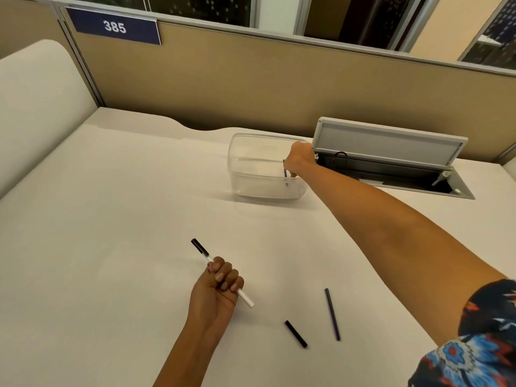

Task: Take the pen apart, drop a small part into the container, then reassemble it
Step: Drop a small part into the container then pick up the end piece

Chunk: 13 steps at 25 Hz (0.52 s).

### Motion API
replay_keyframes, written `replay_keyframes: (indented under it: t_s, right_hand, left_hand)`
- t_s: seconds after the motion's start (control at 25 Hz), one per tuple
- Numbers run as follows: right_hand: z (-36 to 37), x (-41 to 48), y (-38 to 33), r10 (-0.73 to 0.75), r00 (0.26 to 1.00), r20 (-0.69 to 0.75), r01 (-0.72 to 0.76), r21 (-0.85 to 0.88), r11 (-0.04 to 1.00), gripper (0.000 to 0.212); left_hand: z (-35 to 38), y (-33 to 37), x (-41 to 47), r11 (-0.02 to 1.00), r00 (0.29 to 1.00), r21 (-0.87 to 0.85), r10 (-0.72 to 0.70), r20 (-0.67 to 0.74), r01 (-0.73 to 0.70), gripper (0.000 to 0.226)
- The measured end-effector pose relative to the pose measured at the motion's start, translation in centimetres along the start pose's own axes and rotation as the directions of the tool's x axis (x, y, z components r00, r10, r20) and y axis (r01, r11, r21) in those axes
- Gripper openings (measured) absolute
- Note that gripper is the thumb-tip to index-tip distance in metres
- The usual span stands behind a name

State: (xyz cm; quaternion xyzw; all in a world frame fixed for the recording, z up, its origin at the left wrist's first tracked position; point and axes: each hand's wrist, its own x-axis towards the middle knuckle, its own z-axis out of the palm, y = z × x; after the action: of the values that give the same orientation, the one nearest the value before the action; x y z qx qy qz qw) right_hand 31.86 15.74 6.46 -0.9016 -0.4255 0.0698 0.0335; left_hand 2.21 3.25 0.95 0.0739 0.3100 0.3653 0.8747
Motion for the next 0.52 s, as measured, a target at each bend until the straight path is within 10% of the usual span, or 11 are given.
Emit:
replay_keyframes:
  t_s: [0.52]
  right_hand:
    - [-3.3, -16.1, 4.0, 0.137, 0.852, -0.505, 0.183, 0.533, 0.826, 0.01]
  left_hand:
    - [1.0, -0.9, -1.6, 0.998, 0.999, -0.046, -0.032, 0.024, 0.033, 0.038]
